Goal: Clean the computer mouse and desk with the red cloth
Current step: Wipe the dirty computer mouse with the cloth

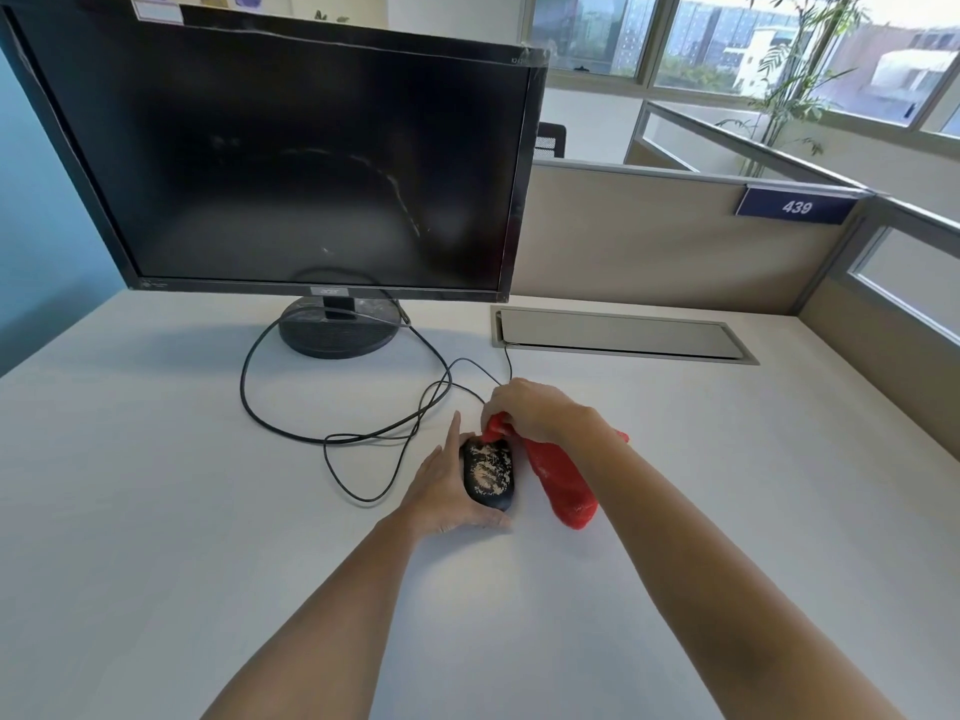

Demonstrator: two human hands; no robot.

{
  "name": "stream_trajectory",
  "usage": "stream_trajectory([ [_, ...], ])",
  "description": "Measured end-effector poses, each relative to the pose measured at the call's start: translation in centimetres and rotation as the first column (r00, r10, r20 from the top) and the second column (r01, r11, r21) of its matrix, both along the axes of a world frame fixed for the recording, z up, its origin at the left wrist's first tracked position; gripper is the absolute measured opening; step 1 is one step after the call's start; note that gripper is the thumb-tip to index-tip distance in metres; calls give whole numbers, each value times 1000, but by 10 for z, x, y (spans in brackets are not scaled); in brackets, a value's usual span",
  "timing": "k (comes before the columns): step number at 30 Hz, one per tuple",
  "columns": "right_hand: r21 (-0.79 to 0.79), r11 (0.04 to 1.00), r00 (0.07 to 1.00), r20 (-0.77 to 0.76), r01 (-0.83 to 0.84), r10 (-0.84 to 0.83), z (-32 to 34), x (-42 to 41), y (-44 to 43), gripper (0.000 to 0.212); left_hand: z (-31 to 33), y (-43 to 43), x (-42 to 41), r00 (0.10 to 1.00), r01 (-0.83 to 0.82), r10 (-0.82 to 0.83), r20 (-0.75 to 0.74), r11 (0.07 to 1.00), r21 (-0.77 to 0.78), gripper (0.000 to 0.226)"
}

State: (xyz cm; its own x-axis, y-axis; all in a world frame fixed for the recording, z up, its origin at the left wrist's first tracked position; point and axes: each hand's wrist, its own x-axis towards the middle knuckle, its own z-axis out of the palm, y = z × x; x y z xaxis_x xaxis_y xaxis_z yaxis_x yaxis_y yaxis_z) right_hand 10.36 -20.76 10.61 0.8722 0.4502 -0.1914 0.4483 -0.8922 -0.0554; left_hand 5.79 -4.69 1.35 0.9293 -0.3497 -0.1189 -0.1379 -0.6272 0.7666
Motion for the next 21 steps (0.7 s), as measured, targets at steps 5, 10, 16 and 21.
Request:
stream_trajectory([
  [5,29,999,995,94,31,-34,-7,-4,6,34,-1,0,0,1000,-4,4,8,1000,8,157],
  [10,-119,993,995,97,8,4,-9,-6,8,34,0,0,-1,1000,7,-7,18,1000,7,154],
  [16,-122,990,990,135,67,-50,-7,-3,3,34,-1,0,-1,1000,-4,4,14,1000,10,154],
  [21,-114,992,995,79,-48,57,-11,-3,1,39,-1,0,-1,1000,-9,9,8,1000,9,155],
])
